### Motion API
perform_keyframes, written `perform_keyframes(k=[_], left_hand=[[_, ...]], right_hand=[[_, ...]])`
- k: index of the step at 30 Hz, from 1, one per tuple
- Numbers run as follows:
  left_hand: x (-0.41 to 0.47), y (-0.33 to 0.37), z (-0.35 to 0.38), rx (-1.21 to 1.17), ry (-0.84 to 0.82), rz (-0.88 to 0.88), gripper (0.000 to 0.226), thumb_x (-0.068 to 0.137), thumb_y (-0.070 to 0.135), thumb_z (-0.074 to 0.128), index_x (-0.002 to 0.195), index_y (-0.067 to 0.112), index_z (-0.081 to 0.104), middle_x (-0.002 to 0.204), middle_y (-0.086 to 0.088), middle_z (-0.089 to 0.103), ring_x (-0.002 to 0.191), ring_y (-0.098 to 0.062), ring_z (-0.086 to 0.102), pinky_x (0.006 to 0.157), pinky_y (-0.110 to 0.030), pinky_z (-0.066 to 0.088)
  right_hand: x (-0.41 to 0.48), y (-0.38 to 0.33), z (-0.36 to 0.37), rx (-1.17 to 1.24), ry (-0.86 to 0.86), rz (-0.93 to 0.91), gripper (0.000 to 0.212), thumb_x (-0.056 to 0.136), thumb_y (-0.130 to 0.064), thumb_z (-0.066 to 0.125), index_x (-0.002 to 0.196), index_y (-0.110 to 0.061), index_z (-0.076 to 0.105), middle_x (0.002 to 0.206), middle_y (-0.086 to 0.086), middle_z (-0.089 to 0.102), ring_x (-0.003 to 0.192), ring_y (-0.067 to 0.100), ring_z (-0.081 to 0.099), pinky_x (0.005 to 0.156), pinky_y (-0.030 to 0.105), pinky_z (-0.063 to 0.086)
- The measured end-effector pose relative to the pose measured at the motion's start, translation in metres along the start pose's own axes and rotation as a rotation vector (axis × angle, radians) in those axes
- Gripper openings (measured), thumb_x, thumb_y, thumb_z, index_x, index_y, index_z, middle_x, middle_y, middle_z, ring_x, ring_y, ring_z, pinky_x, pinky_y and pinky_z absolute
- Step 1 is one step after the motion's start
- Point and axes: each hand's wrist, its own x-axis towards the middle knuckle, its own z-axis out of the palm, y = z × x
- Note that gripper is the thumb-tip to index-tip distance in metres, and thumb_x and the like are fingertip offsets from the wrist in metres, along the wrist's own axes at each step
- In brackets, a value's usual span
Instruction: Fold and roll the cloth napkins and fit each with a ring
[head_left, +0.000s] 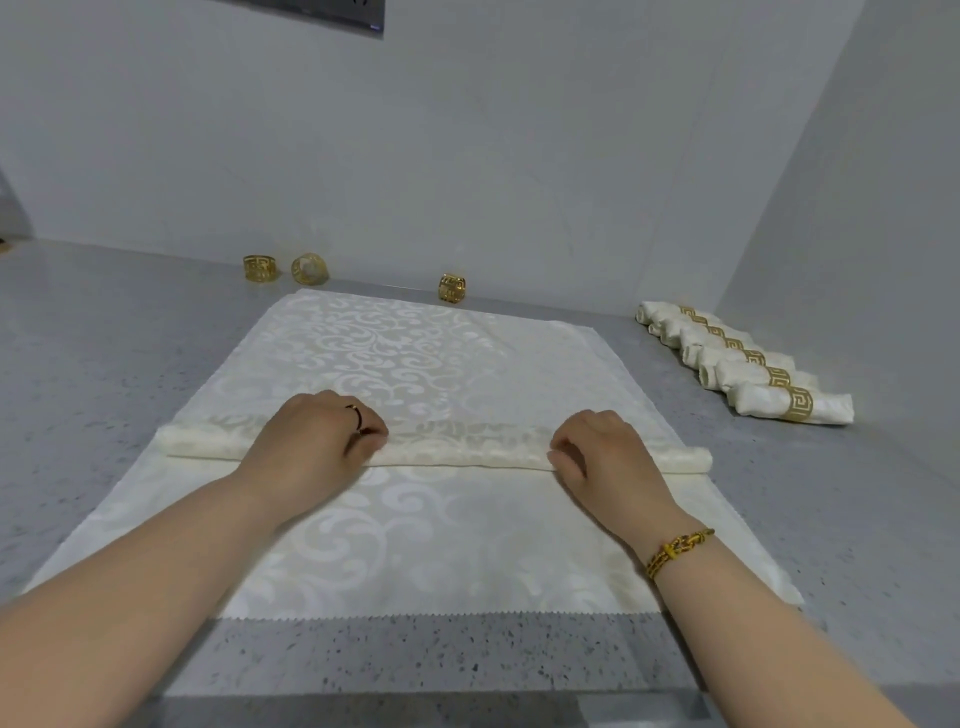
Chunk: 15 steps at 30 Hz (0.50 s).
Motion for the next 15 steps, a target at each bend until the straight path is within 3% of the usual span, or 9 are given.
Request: perform_keyframes(k=[3, 6, 10, 12, 15], left_hand=[[-0.0048, -0.0028, -0.0050, -0.047, -0.162, 0.010, 0.066, 0.067, 0.063, 0.040, 0.119, 0.026, 0.058, 0.115, 0.015, 0.056, 0.113, -0.006, 0.048, 0.086, -0.013, 0.027], [-0.0047, -0.0059, -0.0084, -0.011, -0.174, -0.004, 0.055, 0.076, 0.054, 0.035, 0.121, 0.030, 0.055, 0.121, 0.014, 0.056, 0.115, -0.005, 0.047, 0.086, -0.013, 0.030], [-0.0035, -0.0035, -0.0094, -0.039, -0.146, -0.031, 0.036, 0.091, 0.046, 0.038, 0.116, 0.031, 0.058, 0.114, 0.014, 0.061, 0.107, -0.009, 0.054, 0.084, -0.020, 0.040], [-0.0035, -0.0021, -0.0075, -0.010, -0.129, -0.045, 0.029, 0.092, 0.040, 0.042, 0.117, 0.030, 0.054, 0.113, 0.013, 0.060, 0.106, -0.011, 0.054, 0.080, -0.021, 0.039], [-0.0004, -0.0019, -0.0013, 0.013, -0.084, -0.058, 0.022, 0.090, 0.040, 0.044, 0.104, 0.026, 0.053, 0.097, 0.006, 0.063, 0.089, -0.016, 0.055, 0.072, -0.025, 0.039]], right_hand=[[-0.0033, 0.0048, -0.0057, 0.074, -0.105, 0.005, 0.022, 0.086, -0.021, 0.060, 0.103, -0.008, 0.062, 0.101, 0.002, 0.061, 0.093, 0.015, 0.046, 0.075, 0.017, 0.025], [-0.0019, 0.0042, -0.0072, 0.074, -0.077, 0.015, 0.020, 0.087, -0.019, 0.058, 0.104, -0.010, 0.063, 0.100, -0.001, 0.061, 0.096, 0.015, 0.049, 0.071, 0.014, 0.026], [-0.0008, 0.0075, -0.0078, 0.138, -0.041, 0.098, 0.014, 0.088, -0.013, 0.053, 0.089, -0.007, 0.066, 0.079, -0.004, 0.057, 0.079, 0.012, 0.049, 0.065, 0.016, 0.034], [-0.0009, 0.0079, -0.0052, 0.134, -0.066, 0.094, 0.014, 0.089, -0.012, 0.052, 0.089, -0.007, 0.065, 0.082, -0.004, 0.057, 0.078, 0.011, 0.047, 0.062, 0.017, 0.033], [0.0011, 0.0051, -0.0026, 0.118, -0.063, 0.061, 0.020, 0.090, -0.021, 0.049, 0.095, -0.008, 0.063, 0.089, -0.003, 0.056, 0.080, 0.009, 0.042, 0.064, 0.018, 0.029]])
